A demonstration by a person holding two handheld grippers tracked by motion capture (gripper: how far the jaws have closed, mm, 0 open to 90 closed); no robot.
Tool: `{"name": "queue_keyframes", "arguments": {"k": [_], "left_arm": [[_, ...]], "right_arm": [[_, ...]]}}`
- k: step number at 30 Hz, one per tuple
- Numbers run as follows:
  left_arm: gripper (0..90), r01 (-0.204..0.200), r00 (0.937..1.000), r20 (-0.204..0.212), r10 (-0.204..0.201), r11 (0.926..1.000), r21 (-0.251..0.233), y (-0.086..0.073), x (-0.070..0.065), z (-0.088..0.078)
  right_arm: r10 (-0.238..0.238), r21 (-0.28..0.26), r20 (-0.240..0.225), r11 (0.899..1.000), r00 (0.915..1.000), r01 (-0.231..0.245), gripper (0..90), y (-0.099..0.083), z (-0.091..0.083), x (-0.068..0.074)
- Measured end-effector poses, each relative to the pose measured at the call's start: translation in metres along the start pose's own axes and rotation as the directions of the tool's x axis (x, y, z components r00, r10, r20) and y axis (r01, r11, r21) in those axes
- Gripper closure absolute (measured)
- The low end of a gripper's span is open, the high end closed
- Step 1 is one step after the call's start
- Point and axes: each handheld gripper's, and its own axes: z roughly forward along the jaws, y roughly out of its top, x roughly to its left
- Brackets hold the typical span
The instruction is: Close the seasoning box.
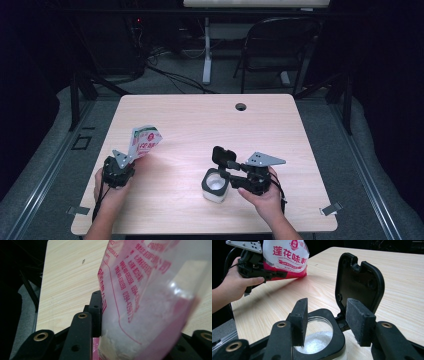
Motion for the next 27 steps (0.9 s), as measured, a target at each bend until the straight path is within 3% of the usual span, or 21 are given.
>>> {"name": "queue_keyframes", "arguments": {"k": [8,14,21,27], "left_arm": [[47.8,0.029,0.9989,0.039,-0.028,0.9990,-0.034,0.001,-0.002,-0.002],[39.4,0.053,0.9967,0.064,-0.050,0.9973,-0.051,0.002,-0.003,-0.004],[32.8,0.094,0.9927,0.083,-0.087,0.9920,-0.083,0.003,-0.001,-0.008],[31.5,0.137,0.9843,0.128,-0.122,0.9839,-0.115,0.006,0.001,-0.014]], "right_arm": [[0.001,-0.001,-0.001,1.000,1.0000,-0.001,52.6,0.000,0.000,0.000],[0.000,-0.004,-0.002,1.000,1.0000,0.000,52.1,0.000,-0.001,0.000],[0.002,-0.005,0.001,1.000,1.0000,-0.002,51.6,0.001,-0.001,-0.001],[0.008,-0.015,0.000,1.000,1.0000,-0.008,51.3,0.001,-0.002,-0.001]]}}
